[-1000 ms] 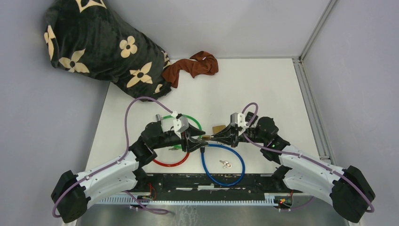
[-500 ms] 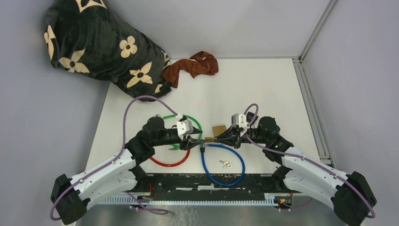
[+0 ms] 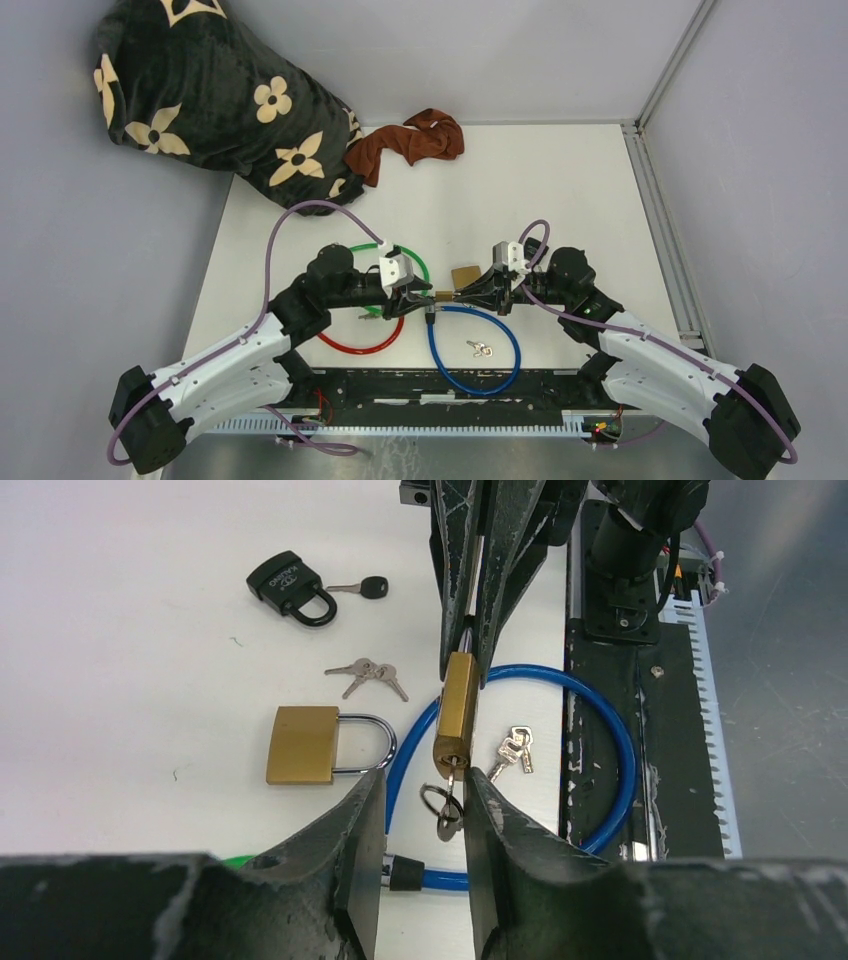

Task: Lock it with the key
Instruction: Place the lock at the center of the board.

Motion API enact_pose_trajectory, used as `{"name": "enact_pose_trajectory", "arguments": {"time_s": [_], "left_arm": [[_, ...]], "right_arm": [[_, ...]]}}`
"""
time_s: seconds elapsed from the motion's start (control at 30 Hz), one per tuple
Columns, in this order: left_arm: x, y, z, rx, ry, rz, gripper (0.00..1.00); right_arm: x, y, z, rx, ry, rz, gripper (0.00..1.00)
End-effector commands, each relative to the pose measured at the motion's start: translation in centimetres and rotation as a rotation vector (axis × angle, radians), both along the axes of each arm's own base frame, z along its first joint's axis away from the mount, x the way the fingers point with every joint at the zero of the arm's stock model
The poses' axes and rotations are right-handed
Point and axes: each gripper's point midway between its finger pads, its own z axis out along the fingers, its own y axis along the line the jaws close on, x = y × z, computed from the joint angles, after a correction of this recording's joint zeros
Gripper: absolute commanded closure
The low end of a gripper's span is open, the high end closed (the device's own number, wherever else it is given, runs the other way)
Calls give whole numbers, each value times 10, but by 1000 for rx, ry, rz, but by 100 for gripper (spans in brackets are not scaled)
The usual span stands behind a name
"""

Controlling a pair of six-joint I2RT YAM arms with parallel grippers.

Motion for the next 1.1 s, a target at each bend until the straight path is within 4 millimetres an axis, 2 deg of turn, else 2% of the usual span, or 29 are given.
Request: {"name": "enact_pose_trajectory", "arguments": {"time_s": [0.0, 0.03, 0.13, 0.17, 0.33, 0.5, 0.57, 0.63, 0.73, 0.83, 0.93, 1.0, 1.07], "left_arm": [[0, -9, 31, -69, -57, -47, 60], [-1, -9, 32, -71, -58, -52, 64], [0, -9, 31, -66, -57, -51, 96], [0, -9, 29, -61, -58, -50, 98], [10, 2, 15, 10, -98, 17, 98], [38, 46, -3, 181, -224, 162, 98], [38, 58, -6, 213, -204, 178, 98], [31, 62, -12, 220, -184, 165, 98], [21, 57, -28, 193, -157, 127, 98], [9, 43, -41, 154, -87, 73, 98], [-2, 22, -54, 202, -96, 33, 98], [-6, 13, -57, 232, -141, 5, 98], [-7, 7, -56, 237, -193, -38, 98]], "right_arm": [[1, 4, 32, 71, -81, 18, 100], [1, 4, 33, 73, -81, 19, 100], [1, 4, 32, 72, -80, 19, 100], [1, 4, 33, 74, -84, 19, 100], [5, -2, 29, 33, -120, -12, 100], [19, -27, 13, -28, -123, -116, 100], [22, -33, 6, -46, -115, -147, 100], [23, -35, 2, -45, -99, -162, 100], [25, -33, -8, -61, -38, -165, 100], [22, -28, -18, -86, 52, -143, 100], [10, -20, -48, -189, 183, -139, 100], [-6, -12, -74, -266, 289, -119, 100], [-11, -6, -84, -269, 378, -112, 100]]}}
